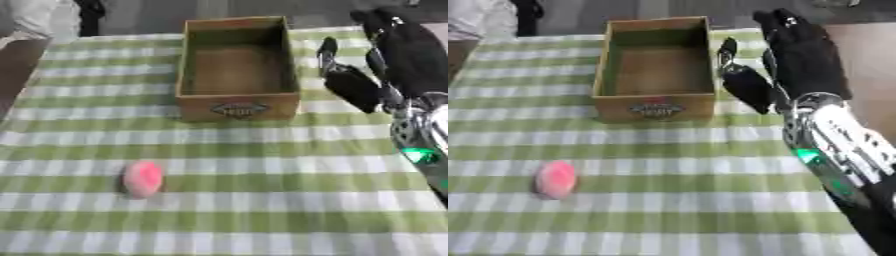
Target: Pick up objects on the table and place them in the box.
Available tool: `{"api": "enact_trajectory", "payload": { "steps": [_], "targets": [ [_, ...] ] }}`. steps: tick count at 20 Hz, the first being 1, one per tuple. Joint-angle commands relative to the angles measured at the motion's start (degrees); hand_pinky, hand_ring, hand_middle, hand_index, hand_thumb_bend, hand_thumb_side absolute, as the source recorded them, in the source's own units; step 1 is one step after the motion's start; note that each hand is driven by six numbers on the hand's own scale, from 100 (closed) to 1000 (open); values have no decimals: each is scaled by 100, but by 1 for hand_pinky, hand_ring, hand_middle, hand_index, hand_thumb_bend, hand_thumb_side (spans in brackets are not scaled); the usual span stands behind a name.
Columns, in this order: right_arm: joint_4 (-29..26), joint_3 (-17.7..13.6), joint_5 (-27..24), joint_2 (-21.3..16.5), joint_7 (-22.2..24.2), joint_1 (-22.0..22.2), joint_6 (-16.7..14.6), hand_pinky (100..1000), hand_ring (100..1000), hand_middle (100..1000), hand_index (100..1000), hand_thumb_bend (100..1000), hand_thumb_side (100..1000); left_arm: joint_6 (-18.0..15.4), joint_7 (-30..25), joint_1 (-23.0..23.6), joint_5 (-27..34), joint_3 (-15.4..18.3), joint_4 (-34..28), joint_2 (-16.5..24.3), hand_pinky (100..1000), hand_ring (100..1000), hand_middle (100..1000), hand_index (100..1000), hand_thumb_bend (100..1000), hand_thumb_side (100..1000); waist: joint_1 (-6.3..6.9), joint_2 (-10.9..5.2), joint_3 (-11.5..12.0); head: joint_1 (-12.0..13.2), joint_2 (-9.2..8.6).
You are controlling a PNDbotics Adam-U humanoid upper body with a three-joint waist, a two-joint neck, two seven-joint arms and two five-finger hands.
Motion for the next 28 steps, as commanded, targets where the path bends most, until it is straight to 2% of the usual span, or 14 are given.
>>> {"api": "enact_trajectory", "payload": {
  "steps": [1, 8, 12, 16, 21, 24, 28],
  "targets": [
    [-117, -116, -85, -3, -224, -22, 191, 819, 819, 803, 918, 100, 1000, -18, -29, -1, 7, -24, -113, 130, 407, 456, 467, 693, 100, 1000, -1, -104, 3, -13, -51],
    [-117, -334, -558, 418, -611, -13, 678, 820, 723, 736, 916, 100, 1000, -29, -27, 5, 9, -18, -113, 116, 407, 456, 468, 693, 100, 1000, 22, -97, -13, -7, -67],
    [-117, -374, -851, 562, -696, -56, 935, 825, 714, 730, 920, 100, 1000, -89, -22, -3, -16, -11, -113, 186, 408, 457, 474, 705, 100, 980, 29, -100, -12, 14, -36],
    [-117, -458, -1164, 675, -947, -13, 972, 825, 691, 710, 915, 100, 1000, -372, -140, -146, -275, 39, -113, 615, 411, 463, 508, 753, 100, 879, 67, -126, -5, 25, 24],
    [-117, -622, -1545, 815, -1321, 102, 974, 826, 677, 697, 910, 100, 1000, -751, -337, -460, -652, 174, -113, 1229, 467, 497, 542, 802, 100, 730, 158, -179, 16, 1, 83],
    [-117, -692, -1764, 849, -1541, 165, 941, 826, 673, 695, 910, 100, 1000, -970, -528, -529, -872, 34, -113, 1586, 497, 516, 558, 838, 100, 732, 223, -199, 20, -8, 116],
    [-117, -812, -2049, 899, -1825, 235, 748, 827, 668, 689, 908, 100, 997, -1255, -809, -480, -1156, -296, -113, 2048, 541, 564, 599, 902, 100, 789, 290, -209, 10, 8, 144]
  ]
}}
